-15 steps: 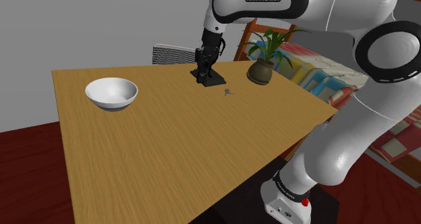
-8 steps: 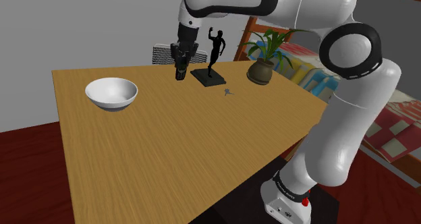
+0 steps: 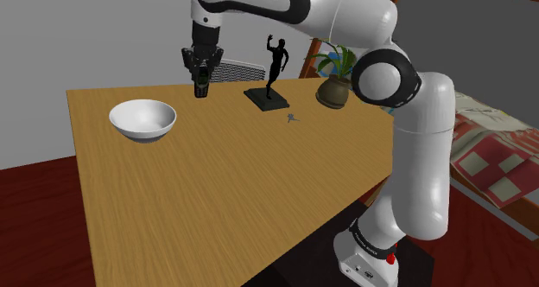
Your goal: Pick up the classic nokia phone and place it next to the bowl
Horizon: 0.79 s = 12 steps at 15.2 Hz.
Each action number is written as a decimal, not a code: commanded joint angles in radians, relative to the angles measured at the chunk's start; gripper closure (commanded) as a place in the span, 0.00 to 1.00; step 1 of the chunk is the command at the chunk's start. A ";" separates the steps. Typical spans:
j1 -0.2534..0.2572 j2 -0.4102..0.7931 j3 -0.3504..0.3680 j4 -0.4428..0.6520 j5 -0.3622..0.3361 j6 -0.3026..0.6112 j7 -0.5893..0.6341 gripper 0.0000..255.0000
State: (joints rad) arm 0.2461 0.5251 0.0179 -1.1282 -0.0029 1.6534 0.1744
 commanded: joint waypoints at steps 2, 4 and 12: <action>0.031 0.204 0.006 0.329 -0.007 -0.125 0.033 1.00; 0.042 0.315 0.006 0.508 -0.009 -0.192 0.042 1.00; 0.038 0.215 0.006 0.223 -0.007 -0.008 0.042 1.00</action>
State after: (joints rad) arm 0.2862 0.7549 0.0245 -0.8649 -0.0104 1.6195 0.2180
